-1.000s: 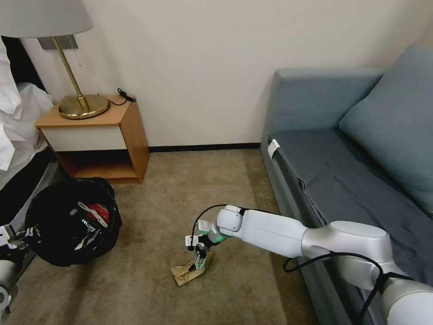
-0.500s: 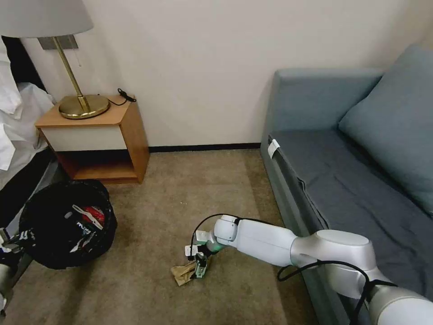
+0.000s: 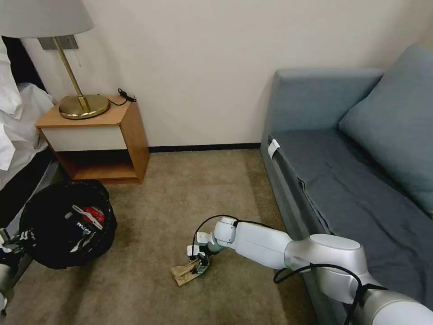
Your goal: Pick up the trash bin, then pick up the garbage on the floor and place it into the trash bin.
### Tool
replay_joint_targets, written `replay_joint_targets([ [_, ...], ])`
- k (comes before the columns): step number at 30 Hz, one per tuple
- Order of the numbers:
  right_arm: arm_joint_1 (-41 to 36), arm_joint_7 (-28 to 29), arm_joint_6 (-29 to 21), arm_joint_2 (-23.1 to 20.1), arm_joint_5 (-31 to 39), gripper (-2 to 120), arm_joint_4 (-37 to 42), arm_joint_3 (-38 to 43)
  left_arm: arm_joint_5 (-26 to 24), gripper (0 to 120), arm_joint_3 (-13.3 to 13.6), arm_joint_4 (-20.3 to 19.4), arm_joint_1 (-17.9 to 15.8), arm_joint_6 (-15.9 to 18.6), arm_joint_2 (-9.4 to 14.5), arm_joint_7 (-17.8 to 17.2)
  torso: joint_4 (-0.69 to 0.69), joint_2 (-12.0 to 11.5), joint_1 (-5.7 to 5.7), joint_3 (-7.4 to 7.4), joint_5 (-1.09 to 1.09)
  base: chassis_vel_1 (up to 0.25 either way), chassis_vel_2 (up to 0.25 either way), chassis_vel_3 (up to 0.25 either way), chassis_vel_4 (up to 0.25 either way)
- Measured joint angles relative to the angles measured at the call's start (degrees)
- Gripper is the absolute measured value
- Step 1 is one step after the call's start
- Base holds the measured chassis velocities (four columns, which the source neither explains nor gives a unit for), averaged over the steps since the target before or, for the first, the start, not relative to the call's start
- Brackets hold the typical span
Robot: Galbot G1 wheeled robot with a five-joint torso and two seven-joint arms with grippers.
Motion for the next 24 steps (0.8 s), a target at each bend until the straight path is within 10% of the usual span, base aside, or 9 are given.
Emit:
replay_joint_targets([
  [16,-0.74,1.35,0.06,-0.65,-0.73,2,0.34,1.45,-0.35,1,0.84,-0.13,-0.25,0.0,-0.37,0.03,0.0,0.0,0.0,0.0,0.0,0.0,0.0,0.0,0.0],
  [24,-1.09,2.76,-0.09,-3.52,-1.87,0,3.65,3.75,-0.35,1,1.2,-0.85,-0.52,0.5,-0.78,-0.41,0.0,0.0,0.0,0.0,0.01,0.0,0.0,0.0,0.0],
])
